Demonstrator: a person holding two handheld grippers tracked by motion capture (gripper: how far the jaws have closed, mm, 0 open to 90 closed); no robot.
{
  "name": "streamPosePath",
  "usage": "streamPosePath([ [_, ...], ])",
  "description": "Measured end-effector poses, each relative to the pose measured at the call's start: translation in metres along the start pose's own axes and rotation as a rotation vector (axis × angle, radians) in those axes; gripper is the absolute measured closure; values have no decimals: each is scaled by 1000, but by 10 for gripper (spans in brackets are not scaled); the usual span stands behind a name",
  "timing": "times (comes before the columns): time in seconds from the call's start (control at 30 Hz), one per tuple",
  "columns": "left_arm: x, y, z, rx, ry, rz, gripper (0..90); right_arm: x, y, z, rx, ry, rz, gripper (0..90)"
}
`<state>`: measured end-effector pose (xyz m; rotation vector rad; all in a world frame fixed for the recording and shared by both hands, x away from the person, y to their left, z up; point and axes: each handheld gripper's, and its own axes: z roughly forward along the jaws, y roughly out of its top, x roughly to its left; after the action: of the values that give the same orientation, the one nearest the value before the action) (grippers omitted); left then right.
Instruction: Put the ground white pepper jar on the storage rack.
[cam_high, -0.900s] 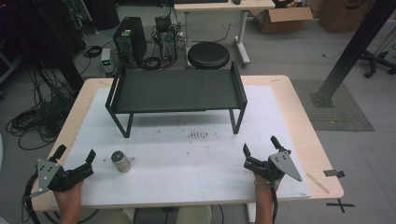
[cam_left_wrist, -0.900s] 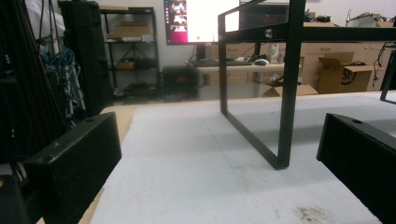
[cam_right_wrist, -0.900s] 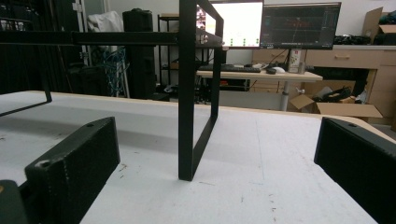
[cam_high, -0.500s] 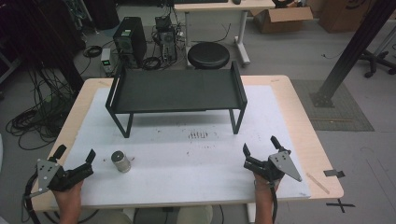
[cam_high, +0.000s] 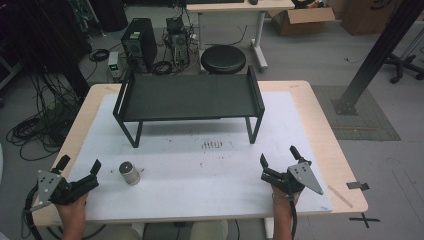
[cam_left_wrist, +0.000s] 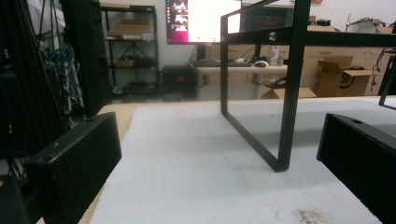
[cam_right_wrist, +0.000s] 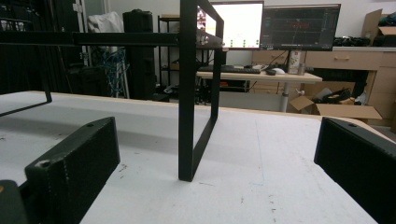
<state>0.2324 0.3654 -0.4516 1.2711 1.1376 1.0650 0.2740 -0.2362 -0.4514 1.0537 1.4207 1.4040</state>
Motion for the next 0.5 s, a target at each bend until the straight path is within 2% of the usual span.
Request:
streamPosePath([
  [0.5,-3,11,-3,-21,-31,7,2,0,0,0,-1,1,-1,0],
])
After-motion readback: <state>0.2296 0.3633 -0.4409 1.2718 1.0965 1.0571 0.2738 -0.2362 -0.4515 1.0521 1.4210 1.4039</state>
